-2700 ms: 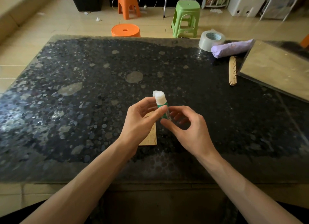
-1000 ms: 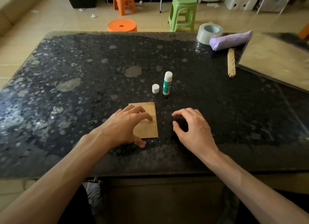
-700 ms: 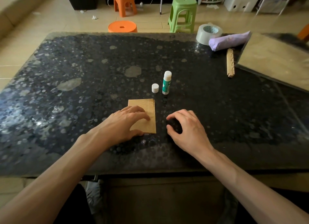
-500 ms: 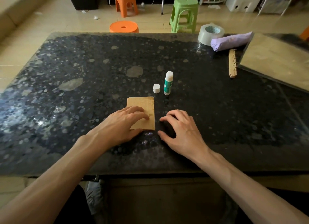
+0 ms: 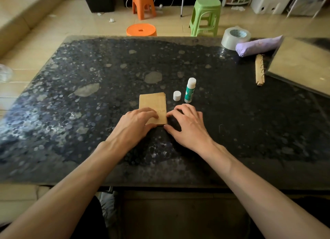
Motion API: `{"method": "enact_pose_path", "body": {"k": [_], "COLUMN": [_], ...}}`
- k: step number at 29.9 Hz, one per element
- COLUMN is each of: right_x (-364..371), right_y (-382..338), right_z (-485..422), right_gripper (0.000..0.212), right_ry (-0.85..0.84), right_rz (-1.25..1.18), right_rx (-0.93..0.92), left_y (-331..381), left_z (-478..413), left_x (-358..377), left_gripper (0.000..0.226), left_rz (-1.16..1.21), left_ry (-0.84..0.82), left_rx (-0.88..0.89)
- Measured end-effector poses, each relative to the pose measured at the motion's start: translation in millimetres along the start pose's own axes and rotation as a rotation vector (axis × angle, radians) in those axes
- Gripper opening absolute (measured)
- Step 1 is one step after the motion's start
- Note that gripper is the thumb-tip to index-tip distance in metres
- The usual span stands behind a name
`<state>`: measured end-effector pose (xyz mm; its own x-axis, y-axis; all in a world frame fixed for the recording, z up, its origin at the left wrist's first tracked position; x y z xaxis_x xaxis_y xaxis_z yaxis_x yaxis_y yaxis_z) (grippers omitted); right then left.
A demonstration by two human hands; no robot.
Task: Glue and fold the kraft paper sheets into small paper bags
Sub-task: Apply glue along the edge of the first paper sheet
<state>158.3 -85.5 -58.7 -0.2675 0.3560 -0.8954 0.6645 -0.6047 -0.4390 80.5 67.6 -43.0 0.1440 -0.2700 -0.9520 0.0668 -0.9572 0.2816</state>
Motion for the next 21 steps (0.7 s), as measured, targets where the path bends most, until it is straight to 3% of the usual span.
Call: {"method": "enact_pose_path", "body": {"k": [8,12,14,18,21], "right_x": [-16.9,-22.0,-25.2,-34.5,-38.5], "right_y": [20.9,18.9,23.0,40.7,54.3], "right_z": [18.4,27.4,31.4,42.1,51.6], "right_gripper": [0.033,0.062,0.066,0.030,0.024], "right_ry": [0.129,-0.046,-0.068,-0.022,-0.011], "right_rz": [-0.120,-0.489,-0.615,-0.676,-0.690], "right_rx": [0.067,0.274,0.412,0.575,0.655], "left_y": [8.8,39.4,62.1,94.1,106.5], "left_z": [-1.4,-6.8,-9.2,-9.5,-6.5], "left_x": [-14.3,-24.7,-20.8,1.2,22.9], "left_gripper": [0.018,0.015,0.014,0.017,0.026], "left_rz": [-0.060,0.000,0.030,0.313,0.462], "left_ry": [0.177,0.248,0.226,0.115,-0.018], "left_rx": [-0.100,-0.124,-0.080,-0.099,-0.111]}}
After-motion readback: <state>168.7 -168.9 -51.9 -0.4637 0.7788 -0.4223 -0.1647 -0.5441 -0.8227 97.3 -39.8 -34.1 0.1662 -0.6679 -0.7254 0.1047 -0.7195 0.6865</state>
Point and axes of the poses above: each hand's wrist, its own z-axis away from the middle knuckle, its own x-axis out of the palm, y = z × x, the point moved 6 cm from there along -z, towards the middle knuckle, and after that the axes turned 1 degree about -z, right-handed, at the moved point
